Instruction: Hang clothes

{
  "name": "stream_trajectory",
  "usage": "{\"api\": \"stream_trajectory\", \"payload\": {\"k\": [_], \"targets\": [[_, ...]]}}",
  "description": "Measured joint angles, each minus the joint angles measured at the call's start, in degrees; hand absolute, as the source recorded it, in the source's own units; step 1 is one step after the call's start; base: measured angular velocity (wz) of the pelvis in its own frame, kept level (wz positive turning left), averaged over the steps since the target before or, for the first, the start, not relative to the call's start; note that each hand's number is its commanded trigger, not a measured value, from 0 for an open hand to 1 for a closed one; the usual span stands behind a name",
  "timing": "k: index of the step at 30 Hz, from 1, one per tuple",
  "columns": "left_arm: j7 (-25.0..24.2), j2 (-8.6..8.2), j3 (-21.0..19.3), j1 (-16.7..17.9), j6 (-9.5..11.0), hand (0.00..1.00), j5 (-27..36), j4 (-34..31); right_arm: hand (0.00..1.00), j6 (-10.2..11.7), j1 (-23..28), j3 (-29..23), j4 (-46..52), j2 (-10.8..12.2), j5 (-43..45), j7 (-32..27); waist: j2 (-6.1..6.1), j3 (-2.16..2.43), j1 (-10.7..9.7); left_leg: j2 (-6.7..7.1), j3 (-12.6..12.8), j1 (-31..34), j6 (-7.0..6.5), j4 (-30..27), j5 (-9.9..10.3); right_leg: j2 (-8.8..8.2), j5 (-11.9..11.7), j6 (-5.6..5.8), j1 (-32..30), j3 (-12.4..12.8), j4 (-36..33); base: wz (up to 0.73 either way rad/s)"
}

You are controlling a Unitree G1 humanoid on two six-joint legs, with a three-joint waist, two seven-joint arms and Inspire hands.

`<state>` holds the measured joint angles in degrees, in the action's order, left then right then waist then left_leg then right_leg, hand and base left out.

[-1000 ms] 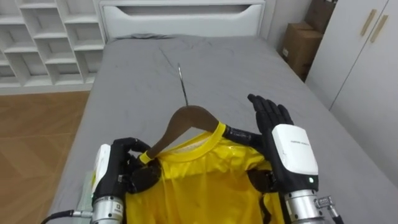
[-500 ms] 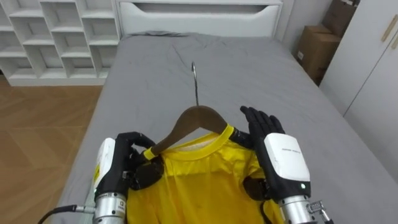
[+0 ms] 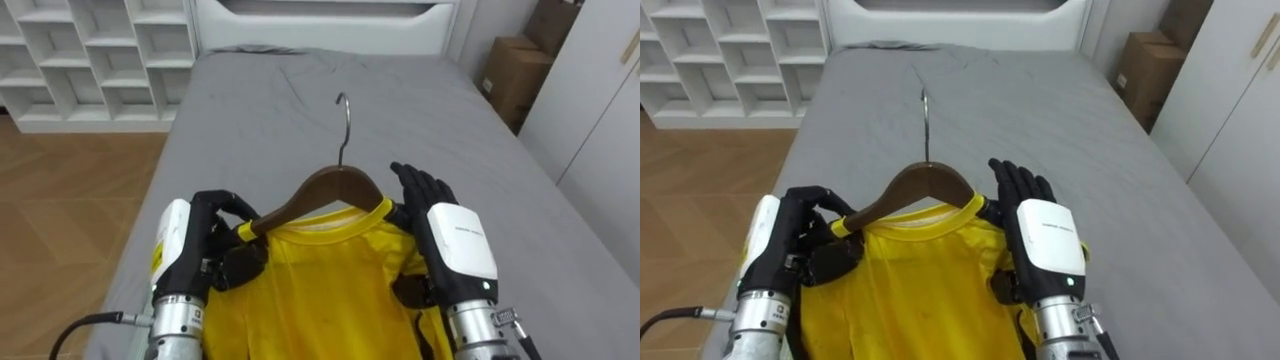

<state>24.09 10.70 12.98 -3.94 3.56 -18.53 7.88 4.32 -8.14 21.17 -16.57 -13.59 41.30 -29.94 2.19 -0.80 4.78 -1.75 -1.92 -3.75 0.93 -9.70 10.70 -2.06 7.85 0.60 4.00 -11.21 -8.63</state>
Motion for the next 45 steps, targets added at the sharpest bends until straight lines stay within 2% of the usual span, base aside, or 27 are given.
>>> {"api": "stream_trajectory", "payload": {"k": [6,21,22,23,24,25,26,27,28,37,41,45], "targets": [[-1.32,-0.01,-0.08,0.00,-0.87,1.00,-0.85,-1.47,0.00,0.00,0.00,-0.20,-0.26,-0.06,-0.01,-0.66,0.00,0.00,-0.01,0.00,0.00,0.02,0.00,0.00,0.00,0.00,0.00,0.00,0.00,-0.08,0.00,0.00],[-2.50,0.01,0.20,0.02,-1.18,1.00,-0.64,-2.71,0.00,0.04,0.02,-0.67,-0.31,-0.67,1.82,-2.62,-0.43,0.14,-0.77,0.05,0.00,0.12,0.00,-0.55,0.00,-0.01,0.00,0.00,0.15,0.10,-0.10,0.00],[-2.54,0.00,0.20,0.02,-1.18,1.00,-0.61,-2.71,0.02,0.10,0.02,-0.75,-0.31,-0.71,2.04,-2.64,-0.43,0.14,-0.87,0.05,-0.01,0.11,0.00,-0.57,0.00,-0.01,0.00,0.00,0.15,0.13,-0.12,0.00],[-2.57,-0.02,0.20,0.02,-1.17,1.00,-0.50,-2.71,0.26,0.41,0.02,-0.89,-0.33,-0.79,2.20,-2.76,-0.44,0.15,-1.07,0.05,0.01,0.11,0.00,-0.63,0.00,-0.01,0.00,0.00,0.15,0.18,-0.14,0.00],[-2.62,-0.05,0.24,0.02,-1.17,1.00,-0.16,-2.71,0.35,1.07,0.02,-1.22,-0.59,-0.81,2.27,-2.92,-0.46,0.16,-1.25,0.05,0.13,0.08,0.00,-0.70,0.00,-0.01,0.00,0.00,0.14,0.29,-0.15,-0.04],[-2.70,-0.05,0.28,0.02,-1.17,1.00,-0.10,-2.71,0.56,1.22,0.02,-1.29,-0.71,-0.85,2.28,-3.04,-0.47,0.17,-1.29,0.05,0.21,0.06,0.00,-0.72,0.00,-0.01,0.00,0.00,0.14,0.36,-0.16,-0.05],[-3.00,-0.06,0.33,0.02,-1.17,1.00,0.07,-2.71,0.62,1.24,0.02,-1.38,-0.78,-0.86,2.26,-3.15,-0.48,0.17,-1.34,0.05,0.32,0.03,0.00,-0.76,0.00,-0.01,0.00,0.00,0.13,0.44,-0.19,-0.04],[-3.14,-0.06,0.37,0.02,-1.17,1.00,0.26,-2.70,0.91,1.24,0.02,-1.44,-0.78,-0.87,2.26,-3.19,-0.48,0.18,-1.34,0.05,0.35,0.02,0.00,-0.77,0.00,-0.01,0.00,0.00,0.13,0.46,-0.22,-0.04],[-3.36,-0.06,0.52,0.02,-1.17,1.00,0.47,-2.70,1.00,1.24,0.02,-1.68,-0.78,-0.87,2.26,-3.21,-0.49,0.18,-1.38,0.05,0.41,-0.02,0.00,-0.83,0.00,-0.01,0.00,0.00,0.13,0.55,-0.27,-0.04],[-3.66,0.22,1.60,0.07,-1.17,1.00,3.12,-2.68,1.00,0.95,0.01,-2.26,-0.83,-0.99,2.22,-3.38,-0.89,0.37,-1.37,0.03,1.01,-0.30,-0.02,-1.12,-0.01,-0.04,0.00,0.00,0.11,1.24,-0.98,-0.03],[-3.64,0.45,2.20,0.06,-1.13,1.00,3.47,-2.69,1.00,-0.60,0.01,-2.39,-0.83,-1.32,2.01,-3.38,-0.97,0.42,-1.20,0.07,1.14,-0.33,-0.05,-0.95,-0.03,-0.07,0.05,0.05,0.12,1.64,-1.09,0.00],[-3.56,0.59,2.38,0.06,-1.12,1.00,3.47,-2.69,1.00,-0.68,0.01,-2.28,-0.83,-1.78,1.98,-3.38,-0.97,0.42,-1.21,0.10,1.20,-0.44,-0.07,-0.78,-0.05,-0.06,0.26,0.12,0.12,1.78,-1.08,0.00]]}}
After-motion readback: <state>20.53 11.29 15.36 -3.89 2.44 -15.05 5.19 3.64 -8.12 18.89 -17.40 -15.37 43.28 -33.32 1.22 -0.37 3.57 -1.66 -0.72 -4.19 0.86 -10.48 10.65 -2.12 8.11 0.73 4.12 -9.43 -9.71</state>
